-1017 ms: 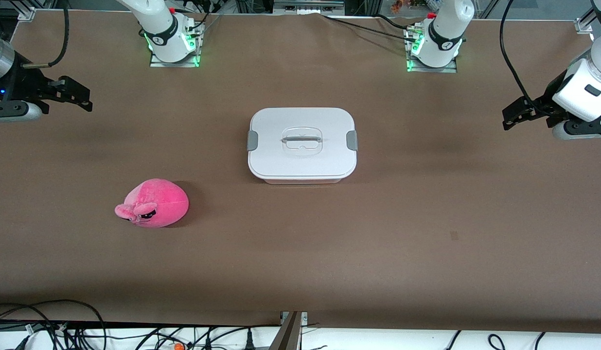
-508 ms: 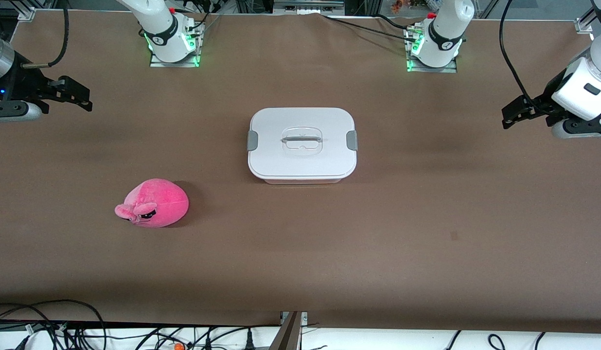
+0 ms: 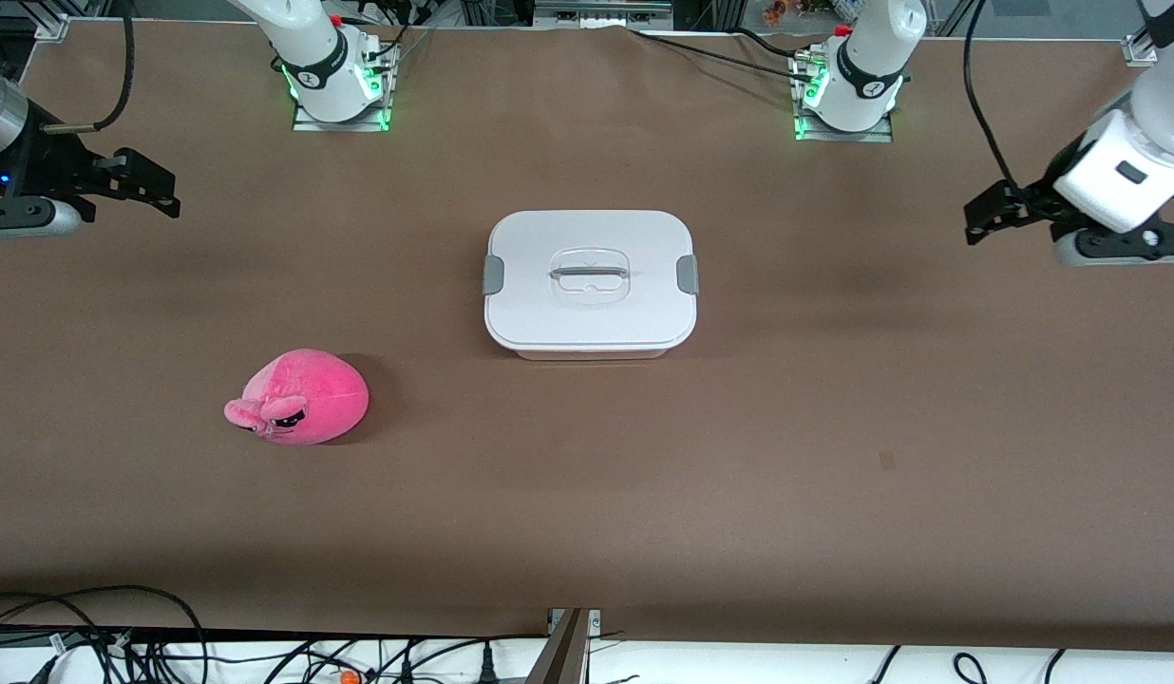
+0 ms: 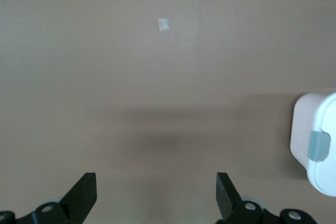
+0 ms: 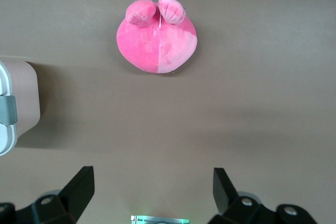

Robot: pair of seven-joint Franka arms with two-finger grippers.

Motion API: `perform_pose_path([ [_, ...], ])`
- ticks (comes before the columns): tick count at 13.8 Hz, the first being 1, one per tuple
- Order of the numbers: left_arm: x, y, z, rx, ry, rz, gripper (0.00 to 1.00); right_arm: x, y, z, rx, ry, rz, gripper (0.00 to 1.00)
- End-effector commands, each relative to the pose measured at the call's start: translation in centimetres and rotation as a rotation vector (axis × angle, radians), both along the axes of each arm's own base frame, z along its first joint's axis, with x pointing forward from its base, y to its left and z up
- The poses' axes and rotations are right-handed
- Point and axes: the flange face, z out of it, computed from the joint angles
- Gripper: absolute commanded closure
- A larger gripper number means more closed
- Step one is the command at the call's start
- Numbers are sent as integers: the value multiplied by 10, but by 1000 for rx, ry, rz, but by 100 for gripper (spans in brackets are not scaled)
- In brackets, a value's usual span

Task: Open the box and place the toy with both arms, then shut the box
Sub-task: 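Reach the left gripper to the lid handle while the right gripper reaches the toy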

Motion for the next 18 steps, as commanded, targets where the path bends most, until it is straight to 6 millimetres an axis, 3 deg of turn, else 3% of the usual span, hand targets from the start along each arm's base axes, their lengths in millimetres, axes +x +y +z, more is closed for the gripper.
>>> perform_pose_path([
  [1,6,-69,-61,-1,153,-108,0,2,-2,5,-10,5,-8,0],
  [2,6,-85,-65,-6,146,-132,0,2,-2,5,-10,5,-8,0],
  [5,-5,-173,-89,-91,143,-274,0,5,-1,4,-3,-9,-8,0],
  [7,-12,-232,-100,-163,75,-483,0,13,0,5,6,-63,-1,0],
  [8,-18,-256,-103,-193,46,-603,0,24,2,-8,2,-55,5,0],
  [10,-27,-286,-110,-231,13,-846,0,30,2,-19,-1,-44,4,0],
  [13,-31,-308,-104,-261,-24,-1180,0,63,0,-103,-23,91,20,0],
  [14,-37,-324,-113,-269,-19,-1291,0,69,-3,-113,-21,90,35,0],
  [16,-30,-340,-133,-277,-68,-1374,0,83,2,-132,-8,52,44,0],
  [18,-34,-367,-151,-327,-132,-1414,0,98,12,-170,41,59,34,0],
])
